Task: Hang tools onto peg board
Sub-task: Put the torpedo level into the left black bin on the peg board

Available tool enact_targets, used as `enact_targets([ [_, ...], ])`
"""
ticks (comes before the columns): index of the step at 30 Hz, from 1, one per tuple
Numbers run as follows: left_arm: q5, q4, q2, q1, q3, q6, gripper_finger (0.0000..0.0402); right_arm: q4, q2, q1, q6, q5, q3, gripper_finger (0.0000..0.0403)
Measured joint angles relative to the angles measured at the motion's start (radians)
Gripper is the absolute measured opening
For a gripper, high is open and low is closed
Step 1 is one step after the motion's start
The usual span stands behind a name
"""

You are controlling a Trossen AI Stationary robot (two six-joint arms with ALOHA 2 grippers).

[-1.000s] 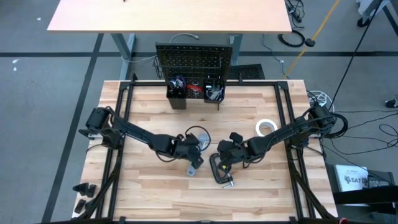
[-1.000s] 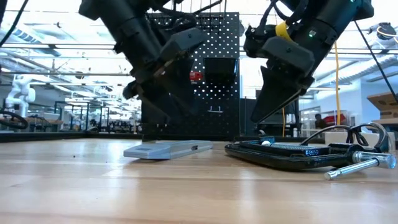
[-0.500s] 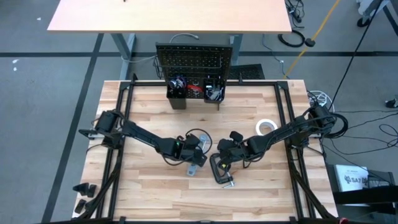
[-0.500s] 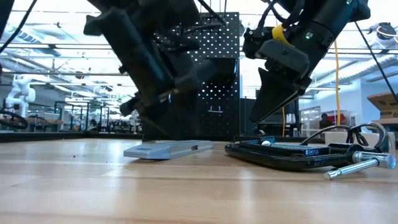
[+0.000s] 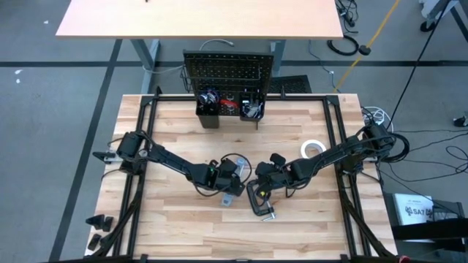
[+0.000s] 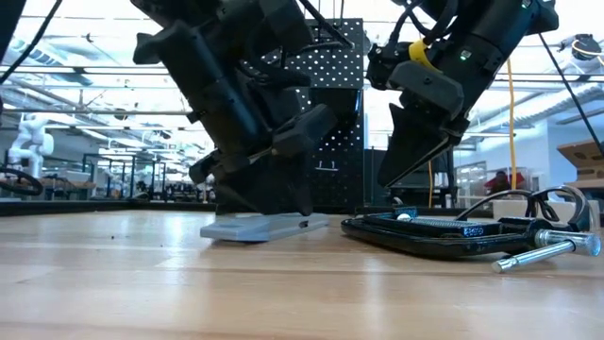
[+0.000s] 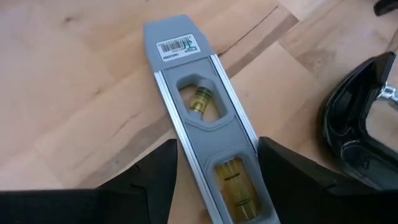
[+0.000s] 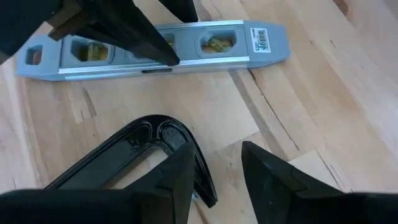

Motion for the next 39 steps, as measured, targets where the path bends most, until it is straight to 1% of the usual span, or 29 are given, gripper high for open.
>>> enact_targets([
  [3, -0.010, -0.086, -0.010, -0.006, 0.001, 0.021, 0.0217, 0.000, 0.000, 0.000, 0.000, 0.000, 0.000, 0.0127],
  [8, -0.079, -0.243, -0.038, -0.038, -0.002, 0.049, 0.0217, -0.001, 0.000, 0.000, -0.001, 0.001, 0.000, 0.0127],
  [10, -0.101, -0.273, -0.059, -0.054, -0.008, 0.050, 0.0217, 0.000, 0.000, 0.000, -0.005, 0.001, 0.000, 0.0127],
  [12, -0.114, -0.268, -0.085, -0.067, -0.010, 0.050, 0.0217, 0.000, 0.000, -0.002, -0.005, 0.003, 0.000, 0.0127],
  [14, -0.101, -0.268, -0.108, -0.077, -0.014, 0.052, 0.0217, 0.000, 0.000, -0.006, -0.006, 0.005, 0.000, 0.0127],
  [16, -0.070, -0.250, -0.117, -0.080, -0.014, 0.040, 0.0217, 0.001, 0.000, -0.011, -0.006, 0.007, 0.000, 0.0127],
  [20, 0.018, -0.248, -0.115, -0.055, -0.013, -0.044, 0.0217, 0.001, 0.000, -0.020, -0.006, 0.006, 0.000, 0.0127],
  [23, 0.040, -0.250, -0.109, -0.040, -0.012, -0.076, 0.0217, 0.004, 0.000, -0.022, -0.006, 0.005, 0.000, 0.0127],
  [27, 0.043, -0.242, -0.110, -0.029, -0.012, -0.071, 0.0217, 0.004, 0.000, -0.022, -0.007, 0.002, 0.000, 0.0127],
  [30, 0.040, -0.233, -0.106, -0.023, -0.013, -0.026, 0.0217, 0.005, 0.000, -0.022, -0.007, 0.002, 0.000, 0.0127],
  [34, 0.036, -0.213, -0.068, -0.016, -0.022, -0.002, 0.0217, 0.005, 0.000, -0.022, -0.006, 0.001, 0.000, 0.0127],
  [36, 0.053, -0.213, -0.044, -0.012, -0.022, -0.002, 0.0217, 0.006, 0.000, -0.022, -0.006, 0.001, 0.000, 0.0127],
  [39, 0.038, -0.213, -0.028, -0.014, -0.020, -0.004, 0.0217, 0.006, 0.000, -0.022, 0.000, 0.000, 0.000, 0.0127],
])
